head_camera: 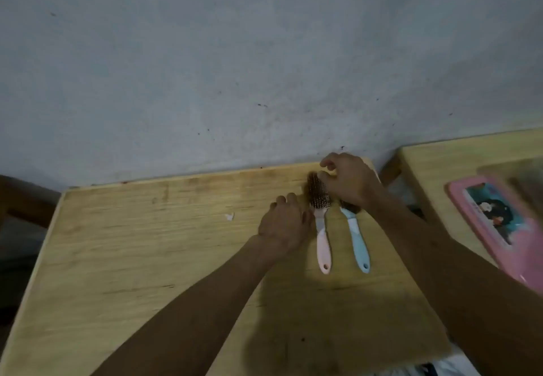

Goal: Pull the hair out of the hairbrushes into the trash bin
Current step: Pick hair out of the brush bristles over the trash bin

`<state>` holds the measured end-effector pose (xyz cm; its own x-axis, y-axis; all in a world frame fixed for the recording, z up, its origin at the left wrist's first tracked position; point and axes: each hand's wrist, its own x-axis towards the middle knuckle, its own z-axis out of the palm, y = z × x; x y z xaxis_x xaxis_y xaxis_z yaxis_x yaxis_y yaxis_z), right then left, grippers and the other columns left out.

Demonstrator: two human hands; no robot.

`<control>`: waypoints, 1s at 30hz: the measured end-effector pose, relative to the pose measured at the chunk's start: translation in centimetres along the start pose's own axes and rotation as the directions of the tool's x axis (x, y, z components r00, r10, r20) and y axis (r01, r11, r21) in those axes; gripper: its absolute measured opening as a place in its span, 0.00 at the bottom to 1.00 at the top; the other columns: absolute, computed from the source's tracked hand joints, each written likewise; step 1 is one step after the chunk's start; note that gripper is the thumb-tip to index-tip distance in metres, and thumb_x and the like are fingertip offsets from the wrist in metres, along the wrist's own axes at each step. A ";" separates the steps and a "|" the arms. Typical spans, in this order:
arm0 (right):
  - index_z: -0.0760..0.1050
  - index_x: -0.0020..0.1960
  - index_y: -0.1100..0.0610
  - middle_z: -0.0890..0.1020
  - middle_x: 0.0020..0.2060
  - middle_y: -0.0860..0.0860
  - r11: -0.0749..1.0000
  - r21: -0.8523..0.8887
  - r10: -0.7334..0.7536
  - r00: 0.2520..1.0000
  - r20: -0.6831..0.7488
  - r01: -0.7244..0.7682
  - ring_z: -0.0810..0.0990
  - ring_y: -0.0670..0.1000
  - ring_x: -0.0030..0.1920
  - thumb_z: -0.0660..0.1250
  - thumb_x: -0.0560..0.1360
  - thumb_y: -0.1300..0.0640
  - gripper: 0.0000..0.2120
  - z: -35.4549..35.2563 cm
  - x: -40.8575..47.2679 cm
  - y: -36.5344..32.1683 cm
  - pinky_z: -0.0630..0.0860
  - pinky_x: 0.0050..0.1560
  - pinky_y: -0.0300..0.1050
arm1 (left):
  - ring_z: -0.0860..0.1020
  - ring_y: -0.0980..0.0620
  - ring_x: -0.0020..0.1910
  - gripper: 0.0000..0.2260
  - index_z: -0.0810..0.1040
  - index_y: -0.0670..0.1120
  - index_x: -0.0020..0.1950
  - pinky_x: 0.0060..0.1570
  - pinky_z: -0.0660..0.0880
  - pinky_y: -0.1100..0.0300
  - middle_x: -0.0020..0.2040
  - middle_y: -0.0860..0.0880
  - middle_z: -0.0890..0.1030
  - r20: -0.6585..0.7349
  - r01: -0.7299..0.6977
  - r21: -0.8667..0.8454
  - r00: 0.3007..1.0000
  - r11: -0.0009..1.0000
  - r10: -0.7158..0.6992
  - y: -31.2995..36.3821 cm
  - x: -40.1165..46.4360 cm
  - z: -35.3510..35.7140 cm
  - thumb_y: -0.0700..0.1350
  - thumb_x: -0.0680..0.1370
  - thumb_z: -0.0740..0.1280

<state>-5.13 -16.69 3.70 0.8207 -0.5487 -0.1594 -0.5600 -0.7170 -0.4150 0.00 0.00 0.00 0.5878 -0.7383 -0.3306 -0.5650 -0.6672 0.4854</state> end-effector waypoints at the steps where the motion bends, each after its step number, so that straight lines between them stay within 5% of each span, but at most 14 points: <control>1: 0.78 0.66 0.54 0.81 0.61 0.55 1.000 -0.011 0.021 1.000 0.016 -0.021 0.79 0.57 0.62 0.67 0.79 0.47 0.18 0.7 0.8 0.3 0.78 0.59 0.53 | 0.75 0.35 0.62 0.20 0.69 0.38 0.67 0.52 0.71 0.47 0.63 0.36 0.75 0.009 -0.007 0.011 1.000 1.000 0.007 0.1 0.5 0.7 0.53 0.85 0.57; 8: 0.80 0.65 0.54 0.84 0.58 0.55 0.988 -0.145 0.067 0.993 0.097 -0.053 0.81 0.58 0.58 0.68 0.78 0.41 0.22 3.1 3.6 0.4 0.79 0.55 0.51 | 0.79 0.39 0.60 0.30 0.71 0.41 0.66 0.48 0.70 0.52 0.63 0.40 0.78 -0.019 0.028 0.018 0.999 0.999 -0.028 0.3 2.7 4.8 0.66 0.80 0.60; 11: 0.86 0.53 0.57 0.87 0.49 0.56 0.981 -0.193 0.035 0.996 0.080 -0.019 0.84 0.57 0.50 0.70 0.77 0.44 0.17 4.0 4.7 0.8 0.81 0.51 0.50 | 0.81 0.42 0.56 0.26 0.74 0.42 0.62 0.45 0.69 0.55 0.58 0.43 0.81 -0.099 0.018 -0.008 0.995 1.000 -0.019 0.3 3.3 5.5 0.62 0.78 0.67; 16: 0.87 0.52 0.55 0.86 0.48 0.54 0.985 -0.169 0.051 0.998 0.031 -0.045 0.84 0.55 0.49 0.71 0.76 0.43 0.16 5.2 5.4 0.8 0.83 0.53 0.52 | 0.80 0.44 0.48 0.17 0.79 0.43 0.53 0.42 0.70 0.56 0.51 0.45 0.82 -0.170 -0.011 -0.097 0.985 0.995 -0.006 -0.2 3.6 6.3 0.57 0.77 0.69; 22: 0.86 0.46 0.61 0.87 0.36 0.59 0.998 -0.065 -0.005 0.998 -0.067 0.001 0.87 0.60 0.40 0.67 0.77 0.44 0.20 5.1 4.3 -1.3 0.86 0.47 0.56 | 0.79 0.47 0.40 0.15 0.72 0.48 0.36 0.34 0.69 0.58 0.39 0.49 0.79 -0.255 -0.045 -0.352 0.966 0.935 -0.050 -2.0 3.0 6.8 0.56 0.75 0.70; 27: 0.85 0.47 0.59 0.87 0.37 0.57 0.990 0.057 -0.122 0.988 -0.091 0.127 0.87 0.55 0.38 0.67 0.78 0.48 0.15 4.9 1.2 -4.2 0.83 0.35 0.46 | 0.73 0.55 0.32 0.13 0.75 0.44 0.40 0.27 0.65 0.61 0.35 0.52 0.75 -0.297 -0.082 -0.608 0.946 0.790 -0.131 -4.6 -0.8 6.7 0.53 0.74 0.73; 30: 0.85 0.47 0.59 0.87 0.40 0.56 0.966 0.107 -0.228 0.971 -0.077 0.235 0.86 0.51 0.35 0.69 0.78 0.51 0.12 4.9 -1.3 -6.5 0.76 0.28 0.39 | 0.78 0.51 0.35 0.17 0.76 0.41 0.47 0.29 0.70 0.59 0.39 0.48 0.79 -0.316 -0.068 -0.650 0.930 0.757 -0.188 -6.6 -4.3 6.3 0.54 0.73 0.73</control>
<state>-2.01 -9.21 2.16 0.9153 -0.4027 0.0090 -0.3359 -0.7755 -0.5346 -2.43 6.91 -6.83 0.8358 -0.5302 -0.1425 -0.0914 -0.3903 0.9162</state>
